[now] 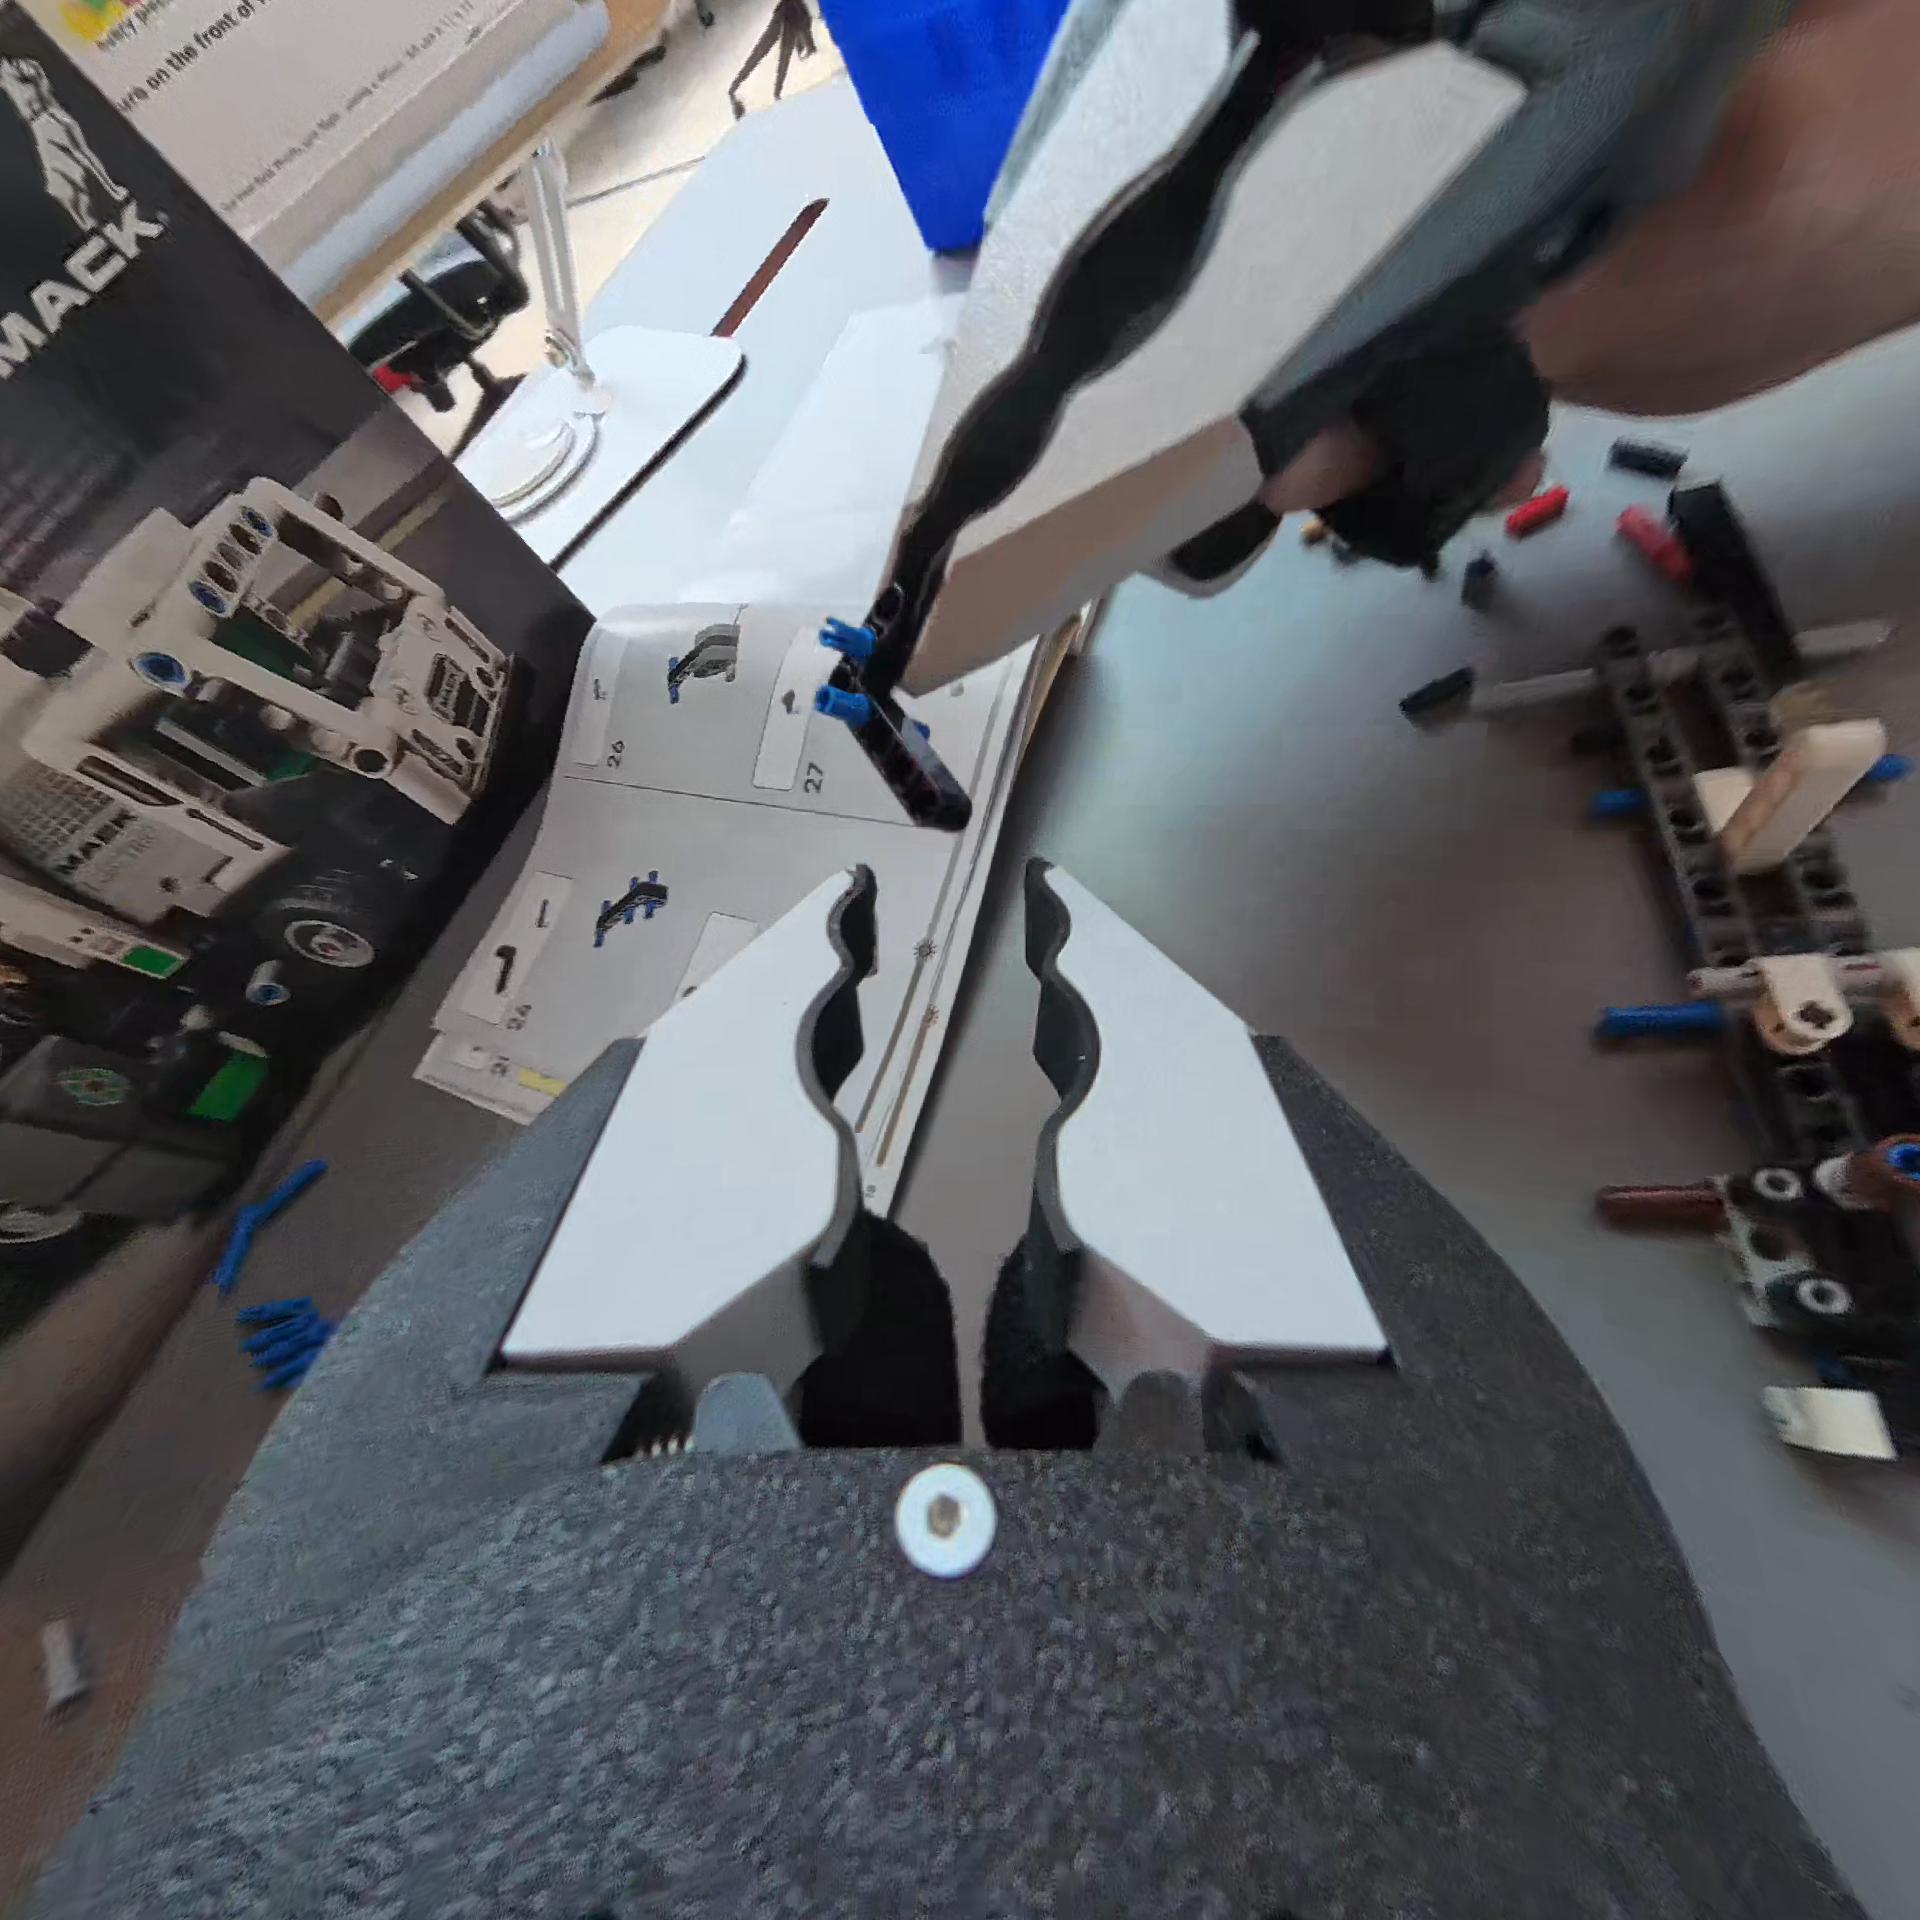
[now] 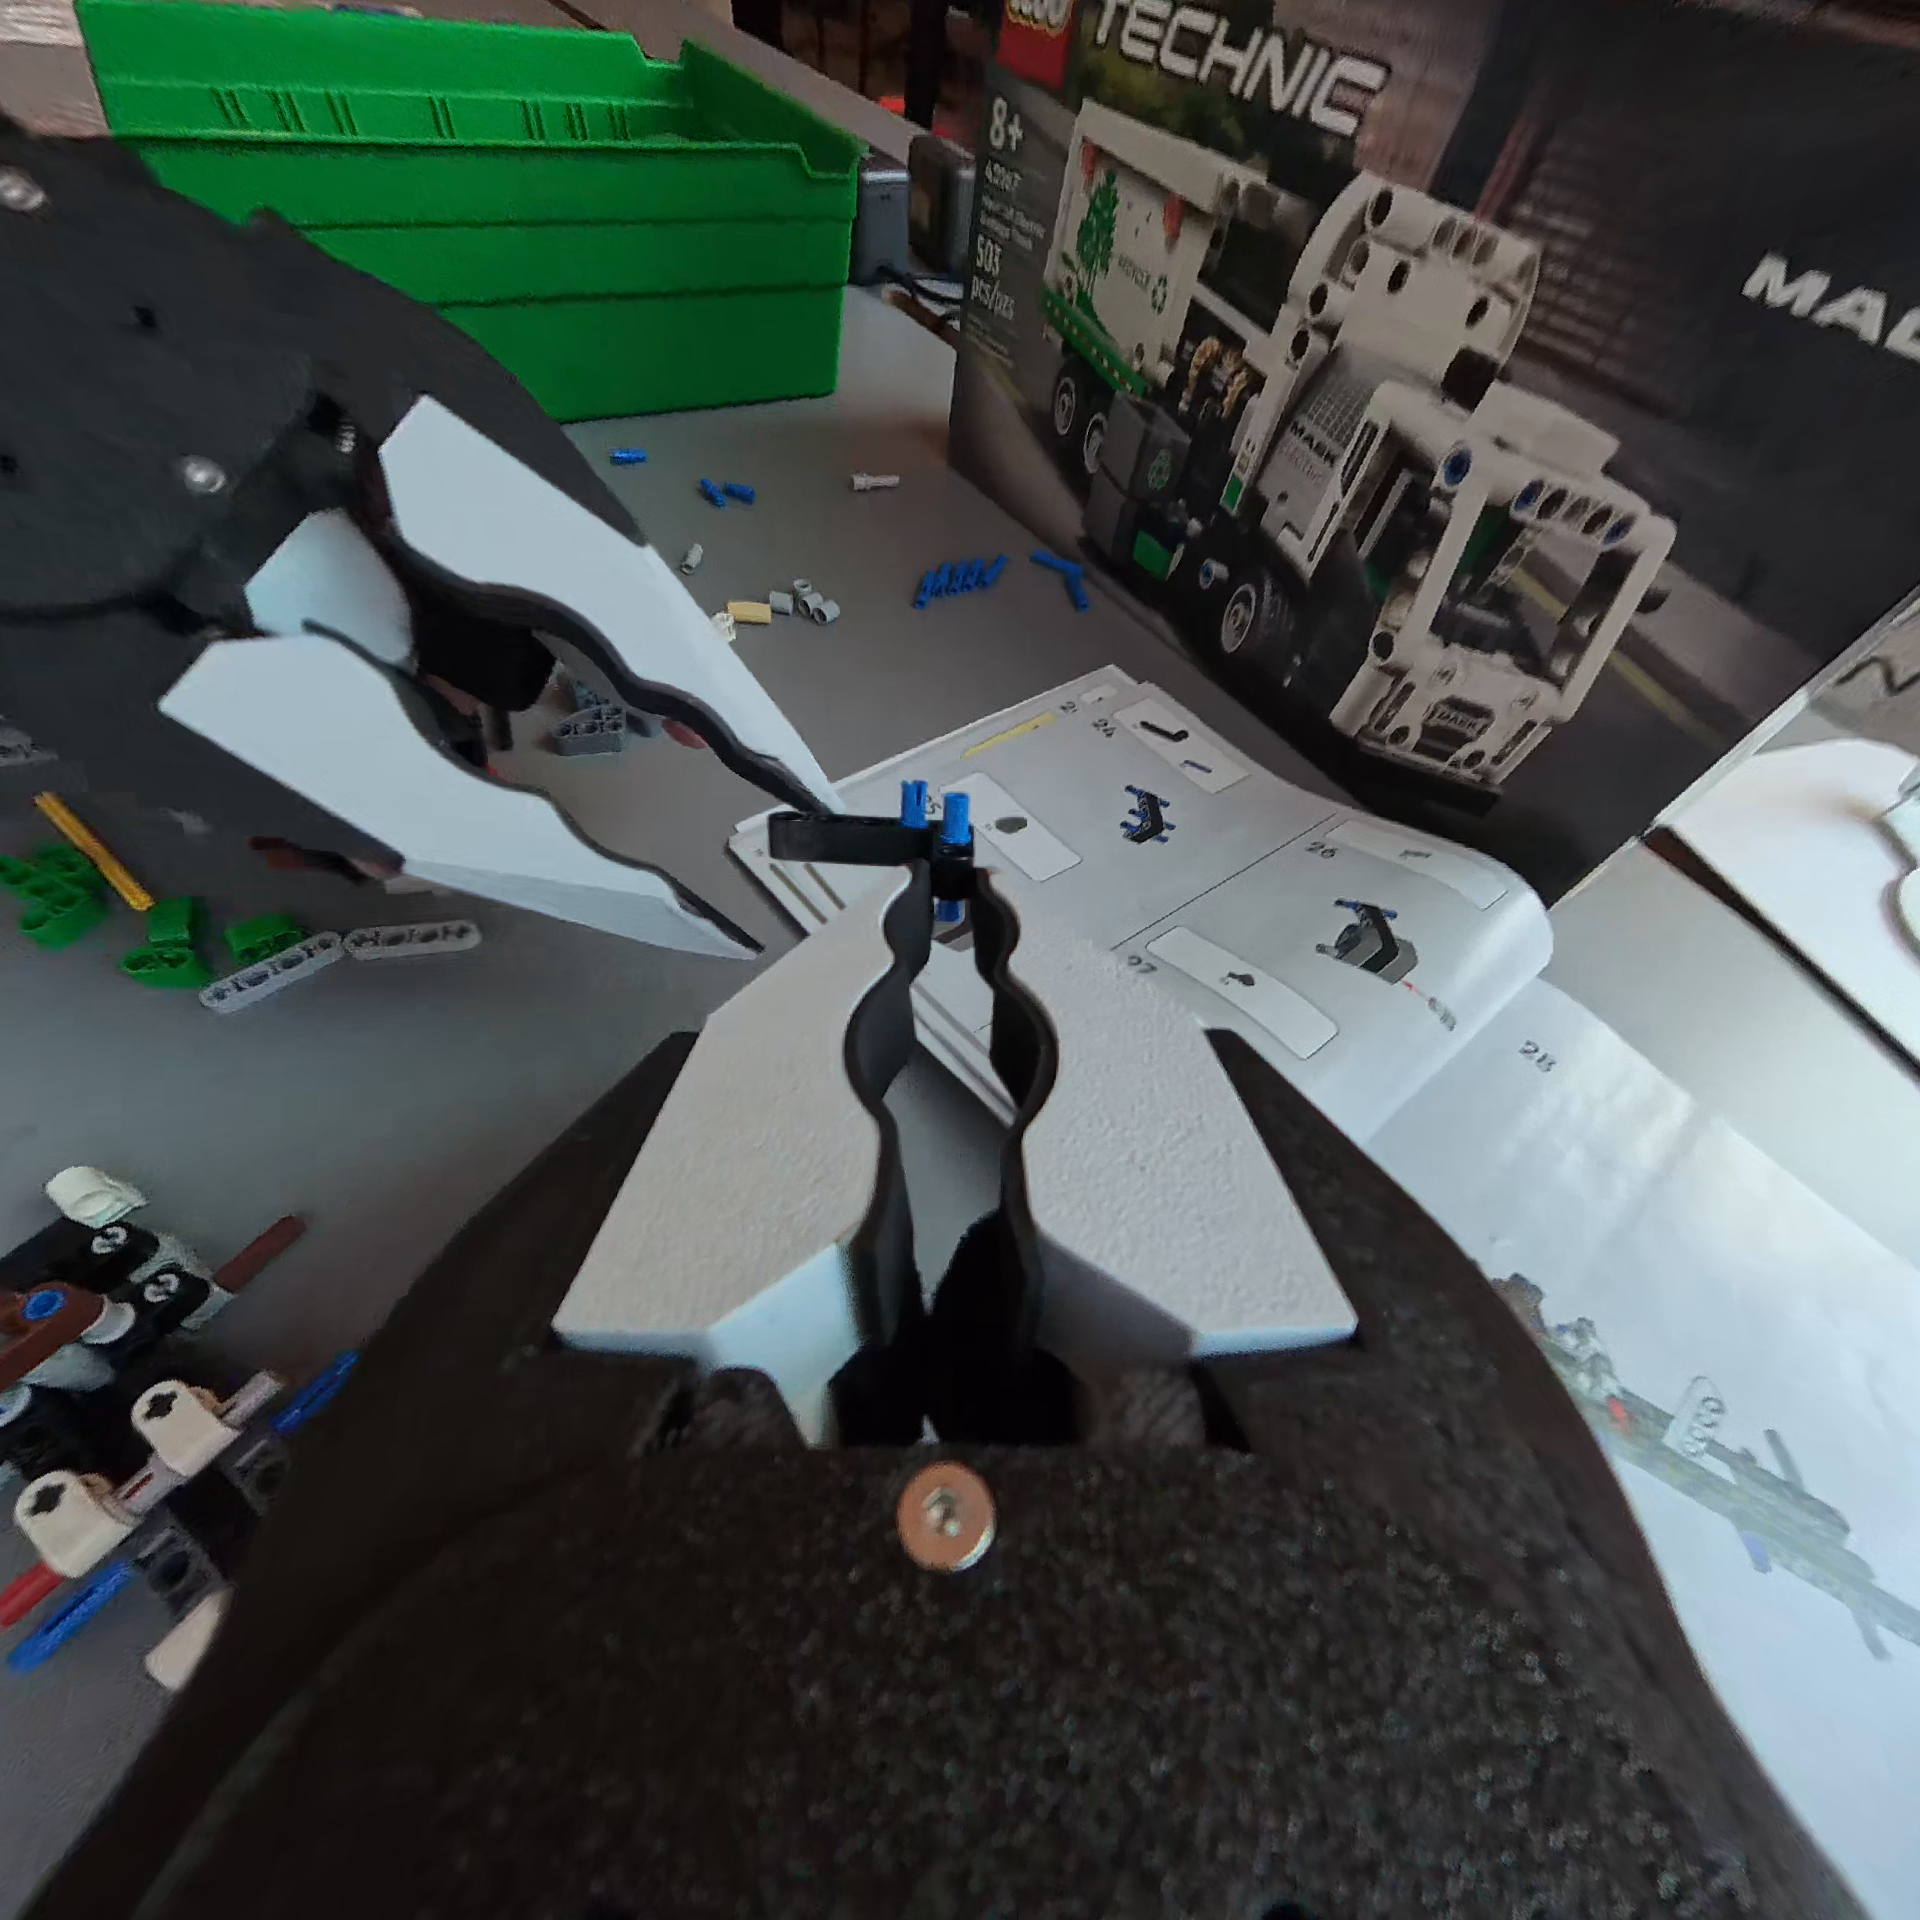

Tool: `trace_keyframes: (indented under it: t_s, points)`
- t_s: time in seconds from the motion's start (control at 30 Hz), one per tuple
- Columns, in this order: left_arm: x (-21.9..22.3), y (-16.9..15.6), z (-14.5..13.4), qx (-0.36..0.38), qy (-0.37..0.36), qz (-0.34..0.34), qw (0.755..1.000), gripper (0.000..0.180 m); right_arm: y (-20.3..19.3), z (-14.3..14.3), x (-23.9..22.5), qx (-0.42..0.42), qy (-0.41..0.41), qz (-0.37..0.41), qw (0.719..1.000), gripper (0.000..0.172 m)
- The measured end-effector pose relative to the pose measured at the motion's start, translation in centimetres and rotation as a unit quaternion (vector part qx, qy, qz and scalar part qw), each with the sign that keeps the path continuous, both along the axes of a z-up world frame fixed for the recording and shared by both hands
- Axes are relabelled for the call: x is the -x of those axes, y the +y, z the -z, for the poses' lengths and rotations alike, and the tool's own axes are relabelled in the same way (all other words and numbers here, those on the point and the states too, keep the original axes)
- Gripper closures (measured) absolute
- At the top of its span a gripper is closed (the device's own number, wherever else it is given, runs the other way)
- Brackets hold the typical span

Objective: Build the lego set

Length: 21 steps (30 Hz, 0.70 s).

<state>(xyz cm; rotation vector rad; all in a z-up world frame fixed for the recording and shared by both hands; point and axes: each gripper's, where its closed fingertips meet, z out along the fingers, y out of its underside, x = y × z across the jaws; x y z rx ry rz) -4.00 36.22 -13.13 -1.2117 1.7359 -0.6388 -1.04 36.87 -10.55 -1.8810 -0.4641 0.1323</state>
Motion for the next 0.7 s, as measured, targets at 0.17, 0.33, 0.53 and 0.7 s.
trace_keyframes:
  t_s: [0.17, 0.33, 0.53, 0.7]
  points:
    - [0.2, -0.8, -1.6, 0.120, -0.036, 0.023, 0.992, 0.167, -0.4, -0.6, 1.5, -0.037, -0.056, -0.017, 0.998, 0.166]
    - [0.5, -0.3, -1.1, 0.051, -0.018, 0.024, 0.998, 0.174, -0.5, 0.3, 1.7, -0.006, -0.039, -0.028, 0.999, 0.162]
    - [1.5, 0.9, -1.3, -0.219, -0.027, 0.061, 0.973, 0.175, -3.0, 0.9, 3.9, 0.144, 0.148, -0.180, 0.962, 0.128]
    - [2.0, -0.8, -1.6, -0.377, -0.056, 0.138, 0.914, 0.175, -3.7, 1.5, 3.7, 0.187, 0.186, -0.210, 0.941, 0.122]
